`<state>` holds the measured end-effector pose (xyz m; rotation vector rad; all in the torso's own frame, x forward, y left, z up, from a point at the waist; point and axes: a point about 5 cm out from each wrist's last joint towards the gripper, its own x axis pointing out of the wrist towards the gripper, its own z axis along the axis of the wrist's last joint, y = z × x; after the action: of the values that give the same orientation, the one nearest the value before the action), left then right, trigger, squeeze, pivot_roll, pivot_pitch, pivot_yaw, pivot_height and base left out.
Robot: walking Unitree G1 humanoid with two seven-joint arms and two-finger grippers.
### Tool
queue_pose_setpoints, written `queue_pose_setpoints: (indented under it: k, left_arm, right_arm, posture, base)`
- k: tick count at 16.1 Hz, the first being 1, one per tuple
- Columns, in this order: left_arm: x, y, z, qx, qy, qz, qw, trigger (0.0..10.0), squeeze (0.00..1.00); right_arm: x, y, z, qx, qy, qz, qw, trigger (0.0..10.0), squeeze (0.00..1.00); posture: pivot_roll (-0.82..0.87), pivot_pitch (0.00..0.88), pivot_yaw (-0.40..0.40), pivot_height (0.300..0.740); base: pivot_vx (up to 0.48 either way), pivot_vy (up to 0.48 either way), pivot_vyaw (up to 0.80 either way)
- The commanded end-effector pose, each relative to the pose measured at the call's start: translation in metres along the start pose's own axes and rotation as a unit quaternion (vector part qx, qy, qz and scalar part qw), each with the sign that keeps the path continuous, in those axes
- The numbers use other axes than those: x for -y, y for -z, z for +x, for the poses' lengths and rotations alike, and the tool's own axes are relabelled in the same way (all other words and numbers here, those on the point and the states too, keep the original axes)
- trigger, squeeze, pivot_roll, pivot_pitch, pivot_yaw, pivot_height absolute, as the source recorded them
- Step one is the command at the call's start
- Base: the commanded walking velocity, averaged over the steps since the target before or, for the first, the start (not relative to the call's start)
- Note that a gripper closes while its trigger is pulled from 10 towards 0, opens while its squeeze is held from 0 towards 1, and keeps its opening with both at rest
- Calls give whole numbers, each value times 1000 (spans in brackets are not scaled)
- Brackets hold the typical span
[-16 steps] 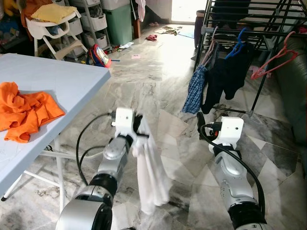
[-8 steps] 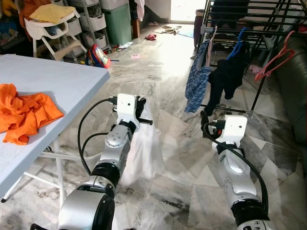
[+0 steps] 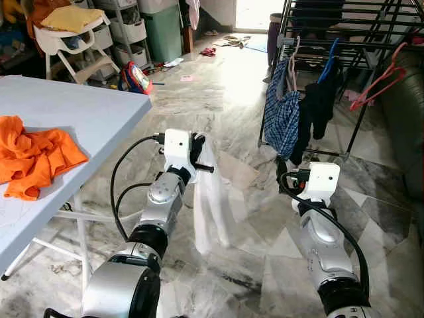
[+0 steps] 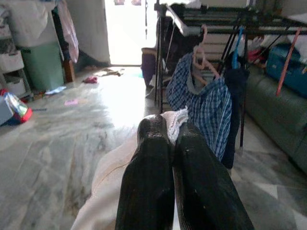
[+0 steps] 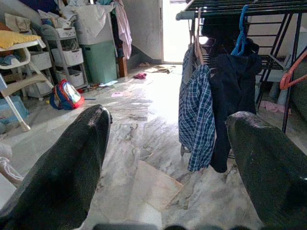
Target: Hang hanger
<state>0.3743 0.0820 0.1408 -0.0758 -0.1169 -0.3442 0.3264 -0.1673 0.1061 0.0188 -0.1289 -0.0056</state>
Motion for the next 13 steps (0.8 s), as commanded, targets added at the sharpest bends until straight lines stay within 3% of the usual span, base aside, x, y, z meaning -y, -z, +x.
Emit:
queue_pose_setpoints:
  k: [1,6,10,13]
  left_arm:
    - [0,-22,8,42,9,9,999,10000,0]
    - [5,-14,5,34,17,6,999,10000,0]
    - [17,-20,7,52,49,-1,997,10000,0]
    - [20,-30,10,70,76,8,995,10000,0]
  right_arm:
    - [-2,0,0,0,-5,2,1000,10000,0]
    - [-4,-5,5,7,-10,0,1000,10000,0]
    - [-16,-5,5,9,-29,1,1000,10000,0]
    - [-13,-8,5,11,-33,0,999,10000,0]
  posture:
    - [-36,0,85,740]
    - [-32,0,82,740]
    - [-22,0,80,740]
    - [-17,27,74,740]
  base:
    - [0,0,0]
    - [0,0,0]
    - [0,0,0]
    - [0,0,0]
